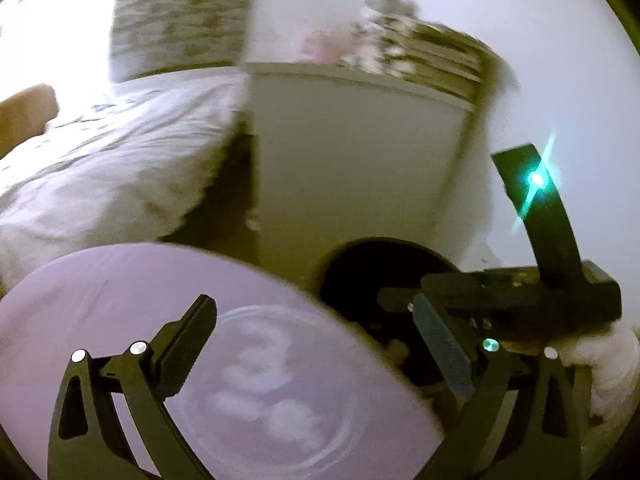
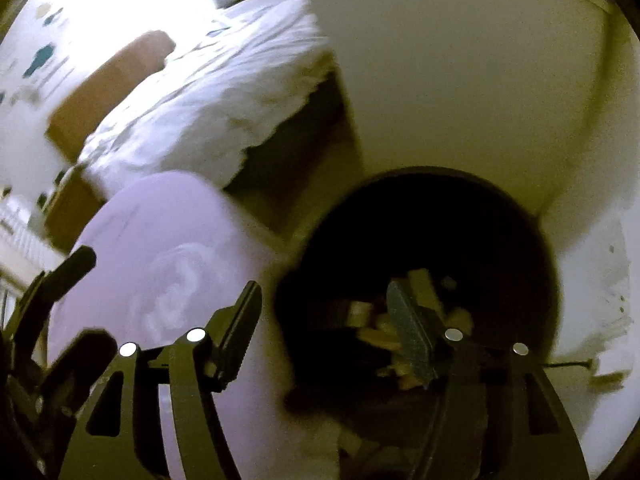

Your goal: Collect trash

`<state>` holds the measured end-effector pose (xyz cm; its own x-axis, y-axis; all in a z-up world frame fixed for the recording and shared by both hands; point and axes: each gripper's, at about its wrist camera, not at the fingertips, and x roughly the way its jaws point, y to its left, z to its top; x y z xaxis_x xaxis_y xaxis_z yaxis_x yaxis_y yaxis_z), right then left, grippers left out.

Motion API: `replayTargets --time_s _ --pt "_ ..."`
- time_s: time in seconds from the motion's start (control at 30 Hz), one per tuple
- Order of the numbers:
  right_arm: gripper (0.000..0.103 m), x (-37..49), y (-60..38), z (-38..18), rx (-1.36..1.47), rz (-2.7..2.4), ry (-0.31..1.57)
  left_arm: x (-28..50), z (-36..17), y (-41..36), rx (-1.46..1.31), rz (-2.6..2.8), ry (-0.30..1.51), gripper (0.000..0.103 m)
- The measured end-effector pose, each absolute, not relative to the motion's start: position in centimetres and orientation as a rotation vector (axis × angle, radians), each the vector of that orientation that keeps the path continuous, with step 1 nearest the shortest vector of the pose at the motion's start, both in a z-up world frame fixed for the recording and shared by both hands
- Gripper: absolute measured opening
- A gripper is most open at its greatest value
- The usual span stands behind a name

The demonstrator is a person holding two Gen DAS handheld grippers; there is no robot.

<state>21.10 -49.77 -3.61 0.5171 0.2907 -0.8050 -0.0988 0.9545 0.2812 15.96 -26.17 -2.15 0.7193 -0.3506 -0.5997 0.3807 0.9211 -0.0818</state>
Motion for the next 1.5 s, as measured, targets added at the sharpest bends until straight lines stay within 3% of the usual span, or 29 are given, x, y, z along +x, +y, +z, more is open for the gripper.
replayTargets --time_s 0.33,0.37,0.43,0.53,0.6,0.77,1.5 --pt "0.067 17.8 -33.5 2.1 0.068 0.389 0.794 9.1 0.0 -9.7 -0.072 0.027 0.555 0.098" --pt "0.069 17.2 -32.0 2.6 0.066 0.401 0.757 8.3 0.0 -8.4 -0.075 0.061 0.547 0.098" --pt "0.082 15.7 -29.5 3.4 0.073 0.422 0.686 7.0 0.1 -6.9 -0.078 0.112 0.530 0.098" --pt "0.085 13.1 -26.2 3.5 0.073 0.425 0.584 5.2 0.0 -4.8 -0.093 0.166 0.512 0.098" --pt "0.093 11.9 -25.0 3.2 0.080 0.401 0.532 4.4 -0.3 -3.9 -0.095 0.180 0.509 0.098" --pt "0.096 9.3 -23.6 0.9 0.073 0.339 0.478 2.7 -1.0 -2.2 -0.113 0.223 0.501 0.098" --pt "0.098 7.4 -24.8 -1.9 0.087 0.257 0.388 3.0 -3.8 -1.9 -0.127 0.238 0.531 0.098"
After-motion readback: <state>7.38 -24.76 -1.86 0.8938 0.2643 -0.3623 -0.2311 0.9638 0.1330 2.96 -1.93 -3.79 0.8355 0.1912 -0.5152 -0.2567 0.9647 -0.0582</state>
